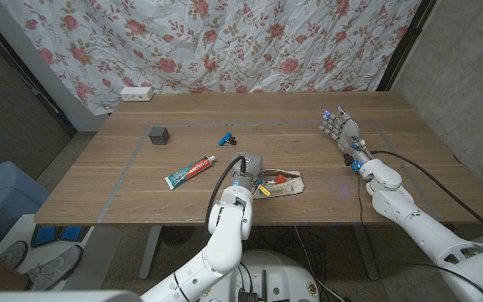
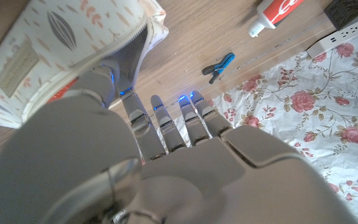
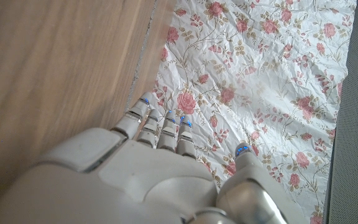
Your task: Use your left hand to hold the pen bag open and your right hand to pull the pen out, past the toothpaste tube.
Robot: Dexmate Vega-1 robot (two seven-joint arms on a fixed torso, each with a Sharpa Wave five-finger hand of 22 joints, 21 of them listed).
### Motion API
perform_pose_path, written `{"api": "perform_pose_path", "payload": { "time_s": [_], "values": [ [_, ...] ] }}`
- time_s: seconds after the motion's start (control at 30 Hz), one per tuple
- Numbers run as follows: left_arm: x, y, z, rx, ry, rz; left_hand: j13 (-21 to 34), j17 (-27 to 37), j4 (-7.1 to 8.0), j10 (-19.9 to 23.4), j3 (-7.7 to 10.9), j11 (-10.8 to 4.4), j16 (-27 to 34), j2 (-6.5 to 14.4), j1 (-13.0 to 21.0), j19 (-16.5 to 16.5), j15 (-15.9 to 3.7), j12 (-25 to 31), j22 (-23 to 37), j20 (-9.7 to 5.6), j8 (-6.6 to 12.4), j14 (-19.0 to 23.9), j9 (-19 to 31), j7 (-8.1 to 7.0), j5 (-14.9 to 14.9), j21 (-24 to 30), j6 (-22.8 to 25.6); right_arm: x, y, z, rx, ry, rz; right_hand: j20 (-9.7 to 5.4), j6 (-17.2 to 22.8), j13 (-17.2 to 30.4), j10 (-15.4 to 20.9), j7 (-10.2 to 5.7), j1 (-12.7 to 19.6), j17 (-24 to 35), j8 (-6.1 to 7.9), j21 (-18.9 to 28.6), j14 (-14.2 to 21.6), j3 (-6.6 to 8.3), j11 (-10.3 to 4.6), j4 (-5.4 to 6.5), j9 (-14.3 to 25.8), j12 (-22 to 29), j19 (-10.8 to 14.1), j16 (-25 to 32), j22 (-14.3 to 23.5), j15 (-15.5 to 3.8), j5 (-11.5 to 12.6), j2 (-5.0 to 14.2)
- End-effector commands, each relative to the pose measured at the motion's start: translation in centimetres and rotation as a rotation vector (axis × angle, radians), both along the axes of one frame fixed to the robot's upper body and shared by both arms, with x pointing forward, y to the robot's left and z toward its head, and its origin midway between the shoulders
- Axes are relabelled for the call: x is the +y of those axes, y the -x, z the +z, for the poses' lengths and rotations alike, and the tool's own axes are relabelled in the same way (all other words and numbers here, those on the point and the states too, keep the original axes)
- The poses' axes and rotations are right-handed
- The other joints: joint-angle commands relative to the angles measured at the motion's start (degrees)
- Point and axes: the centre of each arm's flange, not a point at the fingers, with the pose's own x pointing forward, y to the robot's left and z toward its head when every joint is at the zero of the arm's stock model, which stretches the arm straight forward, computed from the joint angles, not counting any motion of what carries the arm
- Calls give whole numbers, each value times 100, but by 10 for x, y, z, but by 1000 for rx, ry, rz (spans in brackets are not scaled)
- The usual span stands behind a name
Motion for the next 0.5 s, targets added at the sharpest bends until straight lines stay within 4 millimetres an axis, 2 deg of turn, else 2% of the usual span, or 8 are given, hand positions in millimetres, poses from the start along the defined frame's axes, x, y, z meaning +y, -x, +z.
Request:
{"api": "perform_pose_path", "payload": {
  "time_s": [0.03,0.5],
  "values": [
    [0,2,-2,12,20,9,26,35,10,3,-71,-18,-16,-105,-15,50,-673,-30,16,-49,-36,54,11,37,-18,-14,-122,-1,-1,0,-1,6,5,-3,55,-3,38,-9,-67,1,15,20,24,7,-16,4,16,18,17,22,16,-15,21,62],
    [3,3,-4,27,15,2,29,38,34,-54,-202,-16,-38,-170,-78,32,-657,-57,17,-41,-49,21,14,63,-30,-35,-269,0,1,2,-5,23,14,-1,56,-3,36,-5,-68,-5,14,18,23,9,-18,3,16,16,14,22,17,-12,22,63]
  ]
}}
